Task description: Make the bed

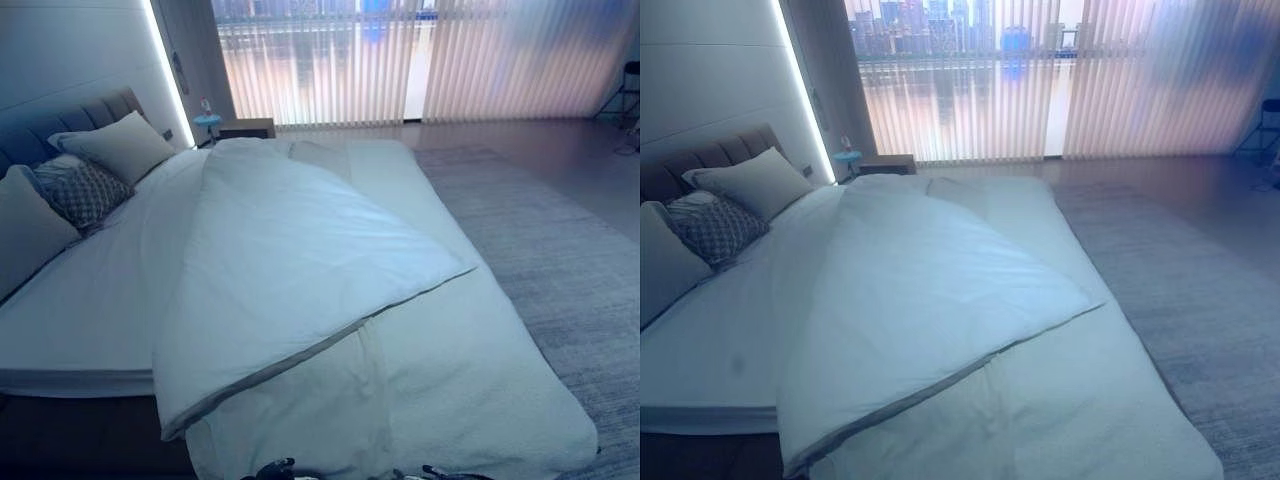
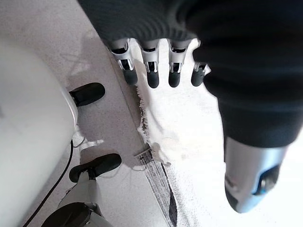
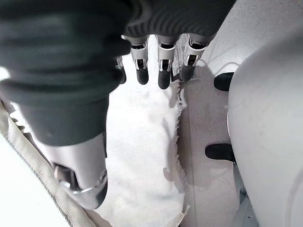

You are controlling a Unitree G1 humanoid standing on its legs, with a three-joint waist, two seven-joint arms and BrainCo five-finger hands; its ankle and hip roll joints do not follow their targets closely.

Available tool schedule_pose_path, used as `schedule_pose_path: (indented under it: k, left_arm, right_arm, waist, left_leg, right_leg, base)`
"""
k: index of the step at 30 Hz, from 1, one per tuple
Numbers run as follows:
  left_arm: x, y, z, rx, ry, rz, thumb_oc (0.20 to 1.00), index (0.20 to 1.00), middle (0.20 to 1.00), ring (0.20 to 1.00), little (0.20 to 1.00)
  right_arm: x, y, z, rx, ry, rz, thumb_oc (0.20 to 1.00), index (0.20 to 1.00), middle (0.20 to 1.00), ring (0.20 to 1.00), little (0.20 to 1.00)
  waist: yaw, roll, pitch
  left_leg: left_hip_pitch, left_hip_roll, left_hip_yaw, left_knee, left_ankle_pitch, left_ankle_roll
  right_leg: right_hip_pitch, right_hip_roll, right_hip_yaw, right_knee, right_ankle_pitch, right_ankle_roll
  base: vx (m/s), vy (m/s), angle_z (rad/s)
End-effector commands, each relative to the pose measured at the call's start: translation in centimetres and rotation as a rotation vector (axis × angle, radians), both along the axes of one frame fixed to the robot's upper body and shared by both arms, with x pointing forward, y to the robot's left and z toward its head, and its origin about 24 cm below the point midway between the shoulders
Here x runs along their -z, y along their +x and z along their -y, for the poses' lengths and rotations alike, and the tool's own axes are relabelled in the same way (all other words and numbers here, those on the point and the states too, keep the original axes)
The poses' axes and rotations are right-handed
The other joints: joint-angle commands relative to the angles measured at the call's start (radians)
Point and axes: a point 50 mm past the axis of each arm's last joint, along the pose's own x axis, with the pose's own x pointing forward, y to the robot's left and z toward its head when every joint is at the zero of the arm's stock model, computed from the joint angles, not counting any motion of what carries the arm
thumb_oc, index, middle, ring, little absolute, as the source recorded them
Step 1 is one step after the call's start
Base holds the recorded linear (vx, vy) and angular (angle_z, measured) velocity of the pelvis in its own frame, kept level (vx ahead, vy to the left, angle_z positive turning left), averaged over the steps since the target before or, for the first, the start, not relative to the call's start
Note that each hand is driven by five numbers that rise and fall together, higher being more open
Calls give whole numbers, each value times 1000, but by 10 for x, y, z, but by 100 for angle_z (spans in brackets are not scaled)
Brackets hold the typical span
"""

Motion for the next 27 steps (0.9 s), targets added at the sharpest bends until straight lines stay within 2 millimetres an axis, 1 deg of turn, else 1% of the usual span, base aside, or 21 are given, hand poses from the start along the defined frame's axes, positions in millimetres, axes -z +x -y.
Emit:
schedule_pose_path:
  k: [1, 2, 4, 6, 7, 9, 10, 11, 13, 14, 16, 19, 20, 21, 22, 23, 26, 27]
  left_arm:
    - [-5, 18, 4, -38, -28, 28, 1000, 1000, 1000, 1000, 1000]
    - [-5, 18, 4, -38, -28, 28, 1000, 1000, 1000, 1000, 1000]
    - [-6, 21, 4, -99, -53, 32, 1000, 1000, 1000, 1000, 1000]
    - [-9, 29, 6, -149, -97, 59, 1000, 1000, 1000, 1000, 1000]
    - [-16, 44, 8, -227, -140, 110, 1000, 1000, 1000, 1000, 1000]
    - [-17, 47, 9, -227, -145, 119, 1000, 1000, 1000, 1000, 1000]
    - [-21, 55, 11, -282, -180, 144, 1000, 1000, 1000, 1000, 1000]
    - [-32, 76, 13, -375, -243, 212, 1000, 1000, 1000, 1000, 1000]
    - [-46, 99, 16, -458, -296, 274, 1000, 1000, 1000, 1000, 1000]
    - [-61, 119, 18, -520, -353, 341, 1000, 1000, 1000, 1000, 1000]
    - [-76, 139, 19, -563, -400, 388, 1000, 1000, 1000, 1000, 1000]
    - [-111, 176, 19, -685, -503, 518, 1000, 1000, 1000, 1000, 1000]
    - [-119, 184, 19, -699, -520, 539, 1000, 1000, 1000, 1000, 1000]
    - [-144, 205, 20, -743, -589, 617, 1000, 1000, 1000, 1000, 1000]
    - [-145, 205, 20, -743, -590, 618, 1000, 1000, 1000, 1000, 1000]
    - [-161, 217, 22, -770, -644, 662, 1000, 1000, 1000, 1000, 1000]
    - [-185, 231, 23, -806, -754, 728, 1000, 1000, 1000, 1000, 1000]
    - [-190, 234, 22, -814, -780, 742, 1000, 1000, 1000, 1000, 1000]
  right_arm:
    - [0, 5, -9, -6, 13, 10, 1000, 1000, 1000, 1000, 1000]
    - [0, 5, -9, -6, 13, 10, 1000, 1000, 1000, 1000, 1000]
    - [0, 4, -8, 3, 13, 14, 1000, 1000, 1000, 1000, 1000]
    - [0, 6, -8, 0, 14, 22, 1000, 1000, 1000, 1000, 1000]
    - [-1, 7, -8, 5, 18, 32, 1000, 1000, 1000, 1000, 1000]
    - [-1, 8, -6, 4, 14, 37, 1000, 1000, 1000, 1000, 1000]
    - [-2, 10, -6, 8, 17, 44, 1000, 1000, 1000, 1000, 1000]
    - [-5, 17, -7, 2, 27, 80, 1000, 1000, 1000, 1000, 1000]
    - [-9, 25, -5, 3, 27, 110, 1000, 1000, 1000, 1000, 1000]
    - [-13, 36, -5, 3, 32, 153, 1000, 1000, 1000, 1000, 1000]
    - [-19, 49, -6, -8, 39, 194, 1000, 1000, 1000, 1000, 1000]
    - [-33, 73, -8, -11, 56, 290, 1000, 1000, 1000, 1000, 1000]
    - [-35, 78, -8, 1, 60, 309, 1000, 1000, 1000, 1000, 1000]
    - [-44, 90, -9, 13, 77, 366, 1000, 1000, 1000, 1000, 1000]
    - [-45, 91, -9, 13, 77, 367, 1000, 1000, 1000, 1000, 1000]
    - [-50, 99, -10, 12, 79, 400, 1000, 1000, 1000, 1000, 1000]
    - [-58, 110, -9, 32, 88, 446, 1000, 1000, 1000, 1000, 1000]
    - [-60, 112, -9, 33, 92, 457, 1000, 1000, 1000, 1000, 1000]
  waist:
    - [-19, -51, 22]
    - [-19, -51, 22]
    - [-20, -55, 27]
    - [-23, -56, 34]
    - [-28, -56, 41]
    - [-30, -55, 44]
    - [-33, -54, 51]
    - [-43, -54, 71]
    - [-52, -56, 99]
    - [-58, -59, 127]
    - [-62, -62, 160]
    - [-68, -67, 221]
    - [-73, -67, 230]
    - [-83, -80, 271]
    - [-84, -80, 270]
    - [-91, -91, 295]
    - [-102, -101, 313]
    - [-105, -101, 313]
  left_leg:
    - [48, -18, 64, 6, -74, 37]
    - [48, -18, 64, 6, -74, 37]
    - [43, -17, 67, 6, -71, 35]
    - [35, -15, 69, 6, -68, 34]
    - [25, -14, 72, 6, -64, 31]
    - [21, -14, 73, 6, -63, 30]
    - [14, -13, 74, 6, -59, 29]
    - [-4, -10, 79, 6, -49, 23]
    - [-32, -7, 80, 6, -35, 19]
    - [-57, -5, 80, 6, -24, 15]
    - [-93, 0, 79, 6, -12, 14]
    - [-149, 1, 72, 6, 9, 17]
    - [-163, -1, 76, 6, 17, 17]
    - [-209, -5, 90, 61, 22, 17]
    - [-217, -4, 88, 69, 18, 18]
    - [-282, -8, 88, 144, 3, 16]
    - [-411, -7, 84, 275, -37, 19]
    - [-437, -2, 85, 297, -44, 20]
  right_leg:
    - [-46, -57, 59, 4, 22, 95]
    - [-46, -57, 59, 4, 22, 95]
    - [-53, -55, 62, 4, 24, 95]
    - [-63, -54, 63, 4, 27, 96]
    - [-73, -53, 64, 4, 30, 96]
    - [-78, -53, 64, 4, 31, 97]
    - [-84, -52, 64, 4, 33, 96]
    - [-103, -49, 63, 4, 39, 96]
    - [-132, -46, 62, 4, 50, 95]
    - [-158, -42, 61, 4, 63, 94]
    - [-204, -33, 65, 18, 75, 93]
    - [-295, -21, 70, 82, 73, 88]
    - [-315, -20, 68, 96, 69, 87]
    - [-360, -25, 59, 137, 61, 85]
    - [-365, -25, 58, 141, 60, 85]
    - [-406, -29, 52, 177, 57, 83]
    - [-514, -36, 41, 285, 36, 82]
    - [-539, -40, 41, 301, 32, 81]
  base:
    - [0, 0, 0]
    - [0, 0, 0]
    - [-9, -8, -5]
    - [-26, -11, -9]
    - [-28, -6, -6]
    - [-28, -3, -5]
    - [-80, -14, -5]
    - [-119, -20, -3]
    - [-180, -31, -3]
    - [-215, -39, -2]
    - [-226, -42, 1]
    - [-217, -31, -4]
    - [-255, -38, -5]
    - [-177, -29, -3]
    - [-254, -46, 3]
    - [-178, -33, 5]
    - [-171, -10, 29]
    - [-113, 5, 10]
